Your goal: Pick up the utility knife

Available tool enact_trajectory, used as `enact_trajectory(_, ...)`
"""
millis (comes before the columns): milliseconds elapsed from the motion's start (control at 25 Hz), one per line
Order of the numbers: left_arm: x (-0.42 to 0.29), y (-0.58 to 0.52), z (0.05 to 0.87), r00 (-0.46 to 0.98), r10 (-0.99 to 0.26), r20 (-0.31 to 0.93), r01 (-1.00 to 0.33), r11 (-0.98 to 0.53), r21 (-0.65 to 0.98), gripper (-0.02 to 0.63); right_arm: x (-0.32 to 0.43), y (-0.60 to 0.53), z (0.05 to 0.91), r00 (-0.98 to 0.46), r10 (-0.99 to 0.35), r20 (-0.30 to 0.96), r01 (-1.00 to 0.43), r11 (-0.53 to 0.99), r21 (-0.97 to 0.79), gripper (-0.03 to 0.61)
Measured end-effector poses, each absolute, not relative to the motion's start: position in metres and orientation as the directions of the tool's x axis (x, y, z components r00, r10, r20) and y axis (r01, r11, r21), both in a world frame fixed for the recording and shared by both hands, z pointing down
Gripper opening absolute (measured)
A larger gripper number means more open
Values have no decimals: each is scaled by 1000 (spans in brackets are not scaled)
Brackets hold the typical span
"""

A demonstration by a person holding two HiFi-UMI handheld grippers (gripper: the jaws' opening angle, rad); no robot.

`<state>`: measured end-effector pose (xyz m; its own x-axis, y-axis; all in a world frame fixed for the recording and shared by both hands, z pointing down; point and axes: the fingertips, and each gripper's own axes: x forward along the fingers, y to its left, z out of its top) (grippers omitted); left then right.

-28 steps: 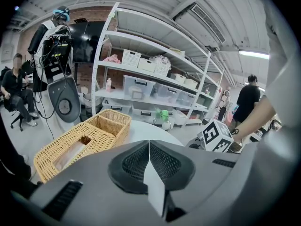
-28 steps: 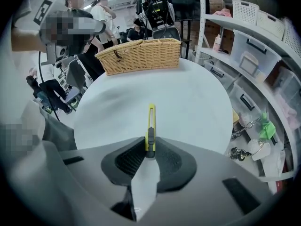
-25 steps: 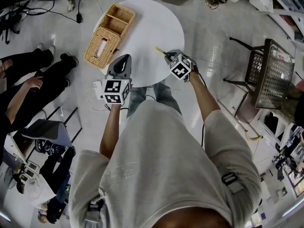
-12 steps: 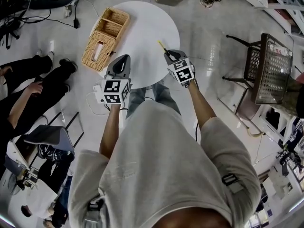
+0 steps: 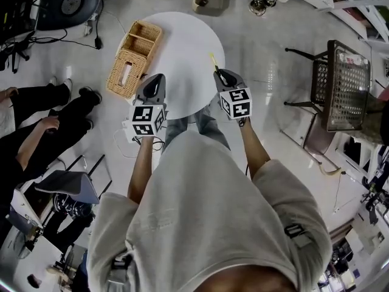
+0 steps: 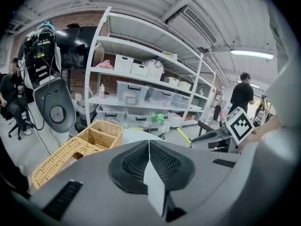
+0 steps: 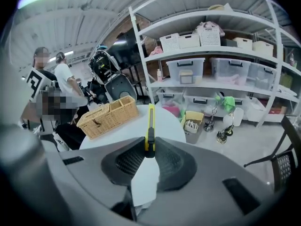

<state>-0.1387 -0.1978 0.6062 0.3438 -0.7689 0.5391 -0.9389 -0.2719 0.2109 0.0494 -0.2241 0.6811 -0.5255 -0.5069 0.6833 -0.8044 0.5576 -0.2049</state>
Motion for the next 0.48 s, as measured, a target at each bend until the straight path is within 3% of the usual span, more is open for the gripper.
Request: enact_trajectory(480, -143, -217, 549, 333, -829, 449, -943, -293, 158, 21, 63, -250, 576, -507, -701, 501, -845, 519, -130, 81)
